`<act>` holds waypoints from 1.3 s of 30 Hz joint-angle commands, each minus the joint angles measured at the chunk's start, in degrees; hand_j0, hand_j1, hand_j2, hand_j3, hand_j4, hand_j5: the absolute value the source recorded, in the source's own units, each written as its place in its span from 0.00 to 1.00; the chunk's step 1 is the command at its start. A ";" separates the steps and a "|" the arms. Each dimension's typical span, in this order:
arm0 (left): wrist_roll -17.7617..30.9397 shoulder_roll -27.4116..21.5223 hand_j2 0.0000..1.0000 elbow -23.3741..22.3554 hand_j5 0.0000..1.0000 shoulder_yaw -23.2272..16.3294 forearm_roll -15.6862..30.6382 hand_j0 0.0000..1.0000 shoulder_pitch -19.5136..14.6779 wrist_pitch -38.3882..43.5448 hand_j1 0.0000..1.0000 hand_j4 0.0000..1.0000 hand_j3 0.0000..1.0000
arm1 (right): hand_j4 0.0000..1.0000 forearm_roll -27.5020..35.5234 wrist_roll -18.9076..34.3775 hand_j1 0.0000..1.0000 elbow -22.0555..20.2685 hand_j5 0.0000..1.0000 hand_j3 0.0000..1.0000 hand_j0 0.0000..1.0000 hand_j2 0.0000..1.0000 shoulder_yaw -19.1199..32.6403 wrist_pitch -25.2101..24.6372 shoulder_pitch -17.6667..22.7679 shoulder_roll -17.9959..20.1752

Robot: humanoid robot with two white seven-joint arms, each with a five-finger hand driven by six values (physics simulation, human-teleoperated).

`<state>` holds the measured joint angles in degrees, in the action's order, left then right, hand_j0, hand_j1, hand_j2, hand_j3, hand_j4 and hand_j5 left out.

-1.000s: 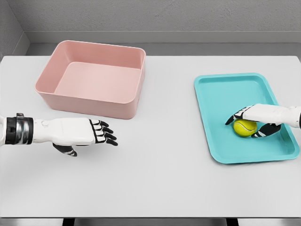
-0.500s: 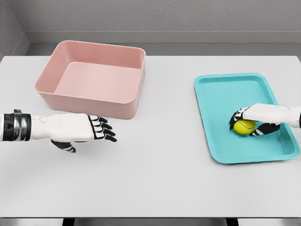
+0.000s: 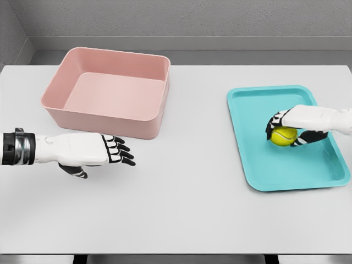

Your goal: Put the tennis from the blue tray into the pink basket with both arms

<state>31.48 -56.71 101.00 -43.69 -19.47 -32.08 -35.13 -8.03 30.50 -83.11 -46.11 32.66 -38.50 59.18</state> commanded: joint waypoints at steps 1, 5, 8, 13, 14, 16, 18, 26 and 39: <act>-0.02 -0.07 1.00 -0.02 1.00 0.01 0.31 1.00 0.00 0.13 1.00 1.00 1.00 | 0.54 0.38 0.08 0.54 -2.76 0.54 0.54 0.54 0.54 0.05 0.21 -0.18 0.24; -0.02 -0.07 1.00 -0.02 1.00 0.01 0.31 1.00 0.09 0.13 1.00 1.00 1.00 | 0.54 0.38 0.35 0.54 -3.73 0.54 0.54 0.54 0.54 0.14 0.21 -0.79 0.15; -0.10 -0.07 1.00 -0.02 1.00 0.01 0.31 1.00 0.09 0.13 1.00 1.00 1.00 | 0.54 0.38 0.52 0.54 -4.17 0.54 0.54 0.54 0.54 0.14 0.21 -1.14 -0.20; -0.02 -0.07 1.00 0.07 1.00 0.10 0.31 1.00 -0.09 0.13 1.00 1.00 1.00 | 0.54 0.38 0.79 0.54 -4.26 0.54 0.54 0.54 0.54 0.05 1.53 -1.58 -2.40; -0.02 -0.07 1.00 0.07 1.00 0.10 0.31 1.00 0.00 0.13 1.00 1.00 1.00 | 0.54 0.38 1.05 0.54 -4.26 0.54 0.54 0.54 0.54 0.05 1.88 -1.58 -2.93; -0.02 -0.07 1.00 0.07 1.00 0.36 0.31 1.00 -0.09 0.13 1.00 1.00 1.00 | 0.54 0.38 1.49 0.54 -5.31 0.54 0.54 0.54 0.54 0.05 1.88 -2.11 -3.72; -0.19 -1.47 1.00 0.07 1.00 1.59 0.31 1.00 0.00 0.13 1.00 1.00 1.00 | 0.54 0.38 1.58 0.54 -6.98 0.54 0.54 0.54 0.54 0.14 1.88 -2.46 -3.98; -3.70 -2.53 1.00 0.07 1.00 7.13 0.49 1.00 0.70 0.13 1.00 1.00 1.00 | 0.54 0.38 2.90 0.54 -9.44 0.54 0.54 0.54 0.54 0.05 1.80 -3.96 -8.11; -9.77 -5.60 1.00 -0.02 1.00 7.04 0.40 1.00 3.25 0.13 1.00 1.00 1.00 | 0.54 0.38 4.50 0.54 -9.18 0.54 0.54 0.54 0.54 -0.74 1.18 -4.13 -17.16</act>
<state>21.88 -60.83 101.00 -36.77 -19.40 -28.83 -35.10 -8.09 34.72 -92.37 -46.70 34.24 -42.63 43.52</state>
